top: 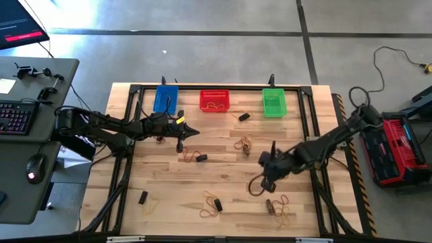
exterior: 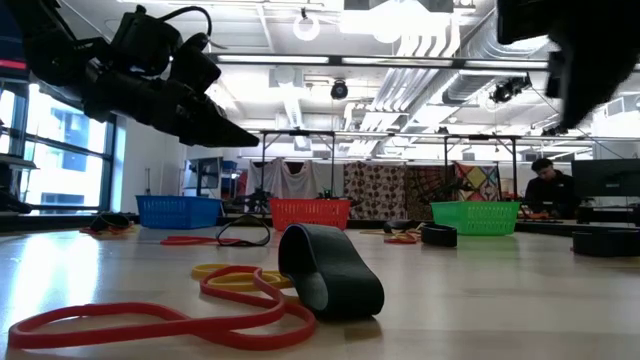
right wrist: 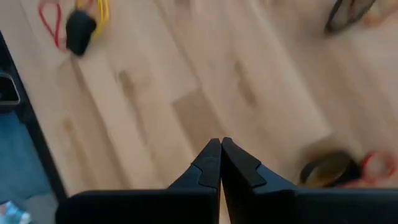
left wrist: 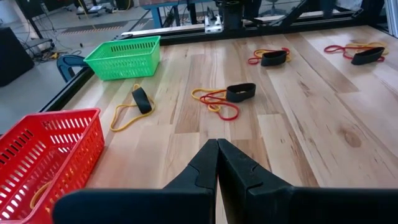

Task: Sort rubber bands into baskets
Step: Put the black rubberband into the green bin

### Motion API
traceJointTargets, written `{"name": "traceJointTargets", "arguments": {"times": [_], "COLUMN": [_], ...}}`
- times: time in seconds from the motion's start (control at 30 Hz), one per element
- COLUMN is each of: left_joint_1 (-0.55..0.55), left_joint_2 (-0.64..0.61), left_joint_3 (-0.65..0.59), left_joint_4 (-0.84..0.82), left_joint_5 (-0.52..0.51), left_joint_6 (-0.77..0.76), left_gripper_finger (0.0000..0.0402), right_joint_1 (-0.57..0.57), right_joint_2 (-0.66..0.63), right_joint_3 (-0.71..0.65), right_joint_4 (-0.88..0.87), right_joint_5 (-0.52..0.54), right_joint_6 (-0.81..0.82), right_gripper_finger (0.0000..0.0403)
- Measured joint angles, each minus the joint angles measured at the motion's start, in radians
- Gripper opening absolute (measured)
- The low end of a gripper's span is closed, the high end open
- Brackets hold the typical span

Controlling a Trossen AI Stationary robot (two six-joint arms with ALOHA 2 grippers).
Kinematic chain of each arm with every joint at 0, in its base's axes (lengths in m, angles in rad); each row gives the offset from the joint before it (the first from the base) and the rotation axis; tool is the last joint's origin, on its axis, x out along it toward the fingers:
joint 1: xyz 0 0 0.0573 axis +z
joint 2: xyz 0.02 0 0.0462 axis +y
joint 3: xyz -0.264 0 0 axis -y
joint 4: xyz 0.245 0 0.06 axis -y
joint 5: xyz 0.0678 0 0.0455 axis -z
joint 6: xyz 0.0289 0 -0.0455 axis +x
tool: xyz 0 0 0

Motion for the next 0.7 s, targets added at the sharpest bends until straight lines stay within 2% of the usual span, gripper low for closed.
{"name": "traceJointTargets", "arguments": {"times": [0.23,0.37,0.53,0.7], "left_joint_1": [0.0,0.0,0.0,0.0], "left_joint_2": [0.0,0.0,0.0,0.0], "left_joint_3": [0.0,0.0,0.0,0.0], "left_joint_4": [0.0,0.0,0.0,0.0], "left_joint_5": [0.0,0.0,0.0,0.0], "left_joint_6": [0.002,0.007,0.011,0.018], "left_gripper_finger": [0.0,0.0,0.0,0.0], "right_joint_1": [0.094,0.128,0.154,0.157], "right_joint_2": [0.167,0.258,0.36,0.434], "right_joint_3": [0.162,0.245,0.286,0.29], "right_joint_4": [-0.106,-0.155,-0.152,-0.138], "right_joint_5": [-0.111,-0.167,-0.275,-0.349], "right_joint_6": [0.182,0.261,0.328,0.347], "right_gripper_finger": [0.0011,0.0057,0.0115,0.013]}}
